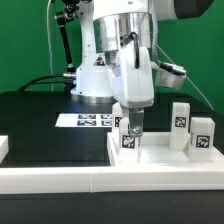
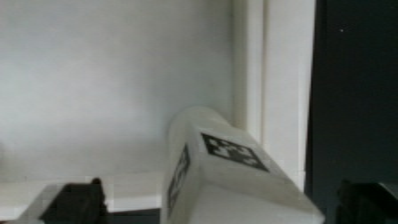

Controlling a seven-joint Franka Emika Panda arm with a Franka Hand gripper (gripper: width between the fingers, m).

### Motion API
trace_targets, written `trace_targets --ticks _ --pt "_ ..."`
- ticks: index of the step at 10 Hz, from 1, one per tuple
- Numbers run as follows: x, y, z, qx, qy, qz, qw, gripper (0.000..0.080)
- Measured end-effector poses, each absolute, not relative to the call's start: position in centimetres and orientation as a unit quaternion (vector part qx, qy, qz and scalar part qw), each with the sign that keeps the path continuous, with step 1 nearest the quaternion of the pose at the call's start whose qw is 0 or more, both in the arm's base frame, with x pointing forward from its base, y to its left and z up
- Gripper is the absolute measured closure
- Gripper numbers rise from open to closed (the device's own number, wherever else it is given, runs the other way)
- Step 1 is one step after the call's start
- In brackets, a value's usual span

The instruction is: Assemble square table

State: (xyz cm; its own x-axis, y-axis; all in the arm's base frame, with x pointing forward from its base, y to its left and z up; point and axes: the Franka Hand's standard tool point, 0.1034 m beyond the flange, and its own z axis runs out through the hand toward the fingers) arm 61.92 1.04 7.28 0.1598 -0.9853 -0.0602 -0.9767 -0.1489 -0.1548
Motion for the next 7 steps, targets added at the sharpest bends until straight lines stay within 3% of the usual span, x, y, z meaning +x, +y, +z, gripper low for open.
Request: trace_targets --ticks 1,7 --pt "62.02 1.23 7.42 -0.799 0.597 -0.026 0.064 0.015" --pt "62.63 1.06 7.87 -0.933 0.357 -0.037 0.035 0.015"
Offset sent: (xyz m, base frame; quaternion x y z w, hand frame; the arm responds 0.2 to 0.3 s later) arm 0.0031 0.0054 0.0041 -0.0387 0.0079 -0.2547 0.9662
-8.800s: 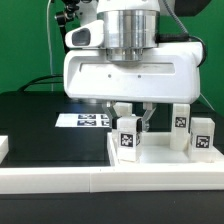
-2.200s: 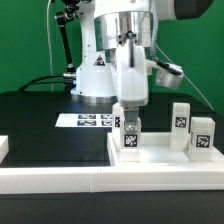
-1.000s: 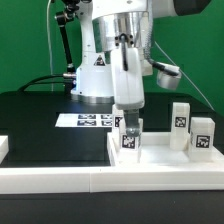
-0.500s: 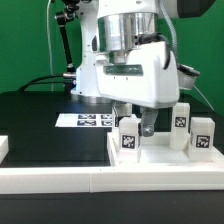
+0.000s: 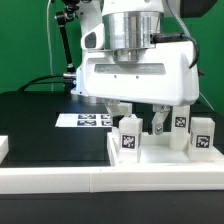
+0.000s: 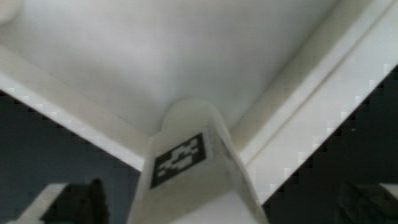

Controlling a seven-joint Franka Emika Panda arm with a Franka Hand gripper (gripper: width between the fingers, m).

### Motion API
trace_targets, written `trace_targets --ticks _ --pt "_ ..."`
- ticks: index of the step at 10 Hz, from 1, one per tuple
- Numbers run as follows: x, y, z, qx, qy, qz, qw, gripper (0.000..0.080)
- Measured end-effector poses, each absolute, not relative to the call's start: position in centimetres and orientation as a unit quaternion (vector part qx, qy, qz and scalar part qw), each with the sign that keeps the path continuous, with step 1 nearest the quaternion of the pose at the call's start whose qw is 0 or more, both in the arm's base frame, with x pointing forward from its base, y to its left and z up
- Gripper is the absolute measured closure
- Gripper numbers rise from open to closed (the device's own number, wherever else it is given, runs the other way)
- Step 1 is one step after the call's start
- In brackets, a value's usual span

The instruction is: Assemble square table

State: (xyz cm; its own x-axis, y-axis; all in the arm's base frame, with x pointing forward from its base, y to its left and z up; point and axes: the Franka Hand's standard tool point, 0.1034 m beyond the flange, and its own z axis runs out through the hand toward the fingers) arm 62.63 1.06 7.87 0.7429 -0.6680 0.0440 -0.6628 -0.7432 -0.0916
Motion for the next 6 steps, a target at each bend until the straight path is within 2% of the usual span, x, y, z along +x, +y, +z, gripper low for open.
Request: trace_targets --ticks 6 --pt "62.56 0.71 7.76 -0.984 0.171 -0.044 0.023 0.015"
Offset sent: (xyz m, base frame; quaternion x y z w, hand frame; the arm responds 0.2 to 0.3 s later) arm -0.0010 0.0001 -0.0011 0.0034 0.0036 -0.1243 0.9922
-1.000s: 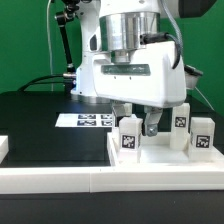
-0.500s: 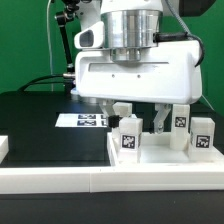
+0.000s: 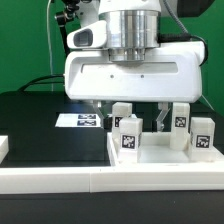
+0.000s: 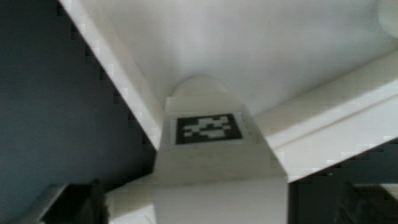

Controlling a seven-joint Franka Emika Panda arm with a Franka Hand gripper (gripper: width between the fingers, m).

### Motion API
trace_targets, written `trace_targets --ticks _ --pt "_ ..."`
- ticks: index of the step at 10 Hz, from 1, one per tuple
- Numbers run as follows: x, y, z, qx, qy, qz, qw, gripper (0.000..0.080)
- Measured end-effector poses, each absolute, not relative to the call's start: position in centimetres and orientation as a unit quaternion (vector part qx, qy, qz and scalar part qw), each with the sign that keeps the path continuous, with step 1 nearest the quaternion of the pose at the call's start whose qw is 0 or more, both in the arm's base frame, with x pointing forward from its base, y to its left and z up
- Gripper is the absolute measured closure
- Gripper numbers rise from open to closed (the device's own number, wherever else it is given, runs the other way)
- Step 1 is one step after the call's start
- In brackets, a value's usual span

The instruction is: Assemble square table

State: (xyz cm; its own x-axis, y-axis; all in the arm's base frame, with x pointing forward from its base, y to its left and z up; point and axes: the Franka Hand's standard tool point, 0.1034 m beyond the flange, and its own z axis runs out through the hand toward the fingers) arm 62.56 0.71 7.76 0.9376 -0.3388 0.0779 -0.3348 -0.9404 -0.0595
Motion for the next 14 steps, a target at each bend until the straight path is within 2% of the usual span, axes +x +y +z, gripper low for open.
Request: trace_targets --ticks 2,3,5,9,14 --pt "62.54 0.24 7.73 -0.992 0.112 -0.045 0.019 0.015" --pt "62.49 0.14 7.69 -0.992 0.116 -0.044 0.019 0.0249" --pt "62.5 0.14 7.69 -0.992 0.116 -0.044 0.019 0.0516" --pt "62.5 0.14 7.69 -0.987 0.155 -0.043 0.021 0.0511" --pt "62.46 -0.03 7.67 -0.934 0.353 -0.045 0.033 0.0509"
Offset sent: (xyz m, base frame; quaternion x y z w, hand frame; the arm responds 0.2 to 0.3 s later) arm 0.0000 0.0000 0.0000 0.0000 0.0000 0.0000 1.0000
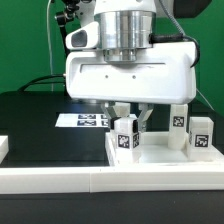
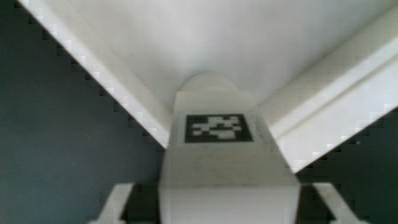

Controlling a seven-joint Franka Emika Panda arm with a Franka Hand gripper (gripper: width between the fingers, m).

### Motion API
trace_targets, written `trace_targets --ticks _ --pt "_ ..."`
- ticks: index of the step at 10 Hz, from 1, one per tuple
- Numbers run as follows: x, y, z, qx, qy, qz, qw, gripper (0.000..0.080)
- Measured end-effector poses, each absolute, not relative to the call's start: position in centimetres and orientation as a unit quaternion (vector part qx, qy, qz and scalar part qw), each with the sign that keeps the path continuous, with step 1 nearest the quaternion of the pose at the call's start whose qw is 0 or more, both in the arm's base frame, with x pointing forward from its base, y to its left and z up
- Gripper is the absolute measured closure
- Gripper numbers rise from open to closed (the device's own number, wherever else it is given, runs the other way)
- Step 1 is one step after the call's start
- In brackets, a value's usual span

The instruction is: Assemble square table

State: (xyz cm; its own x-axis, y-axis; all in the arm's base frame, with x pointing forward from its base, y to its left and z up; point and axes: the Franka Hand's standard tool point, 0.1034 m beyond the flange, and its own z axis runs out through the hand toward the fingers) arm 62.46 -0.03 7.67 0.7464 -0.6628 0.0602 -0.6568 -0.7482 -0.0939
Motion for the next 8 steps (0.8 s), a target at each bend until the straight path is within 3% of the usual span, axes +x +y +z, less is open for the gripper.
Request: trace_targets --ticks 8 --pt "62.21 0.29 7.63 -0.725 0.686 -0.024 0.06 0.0509"
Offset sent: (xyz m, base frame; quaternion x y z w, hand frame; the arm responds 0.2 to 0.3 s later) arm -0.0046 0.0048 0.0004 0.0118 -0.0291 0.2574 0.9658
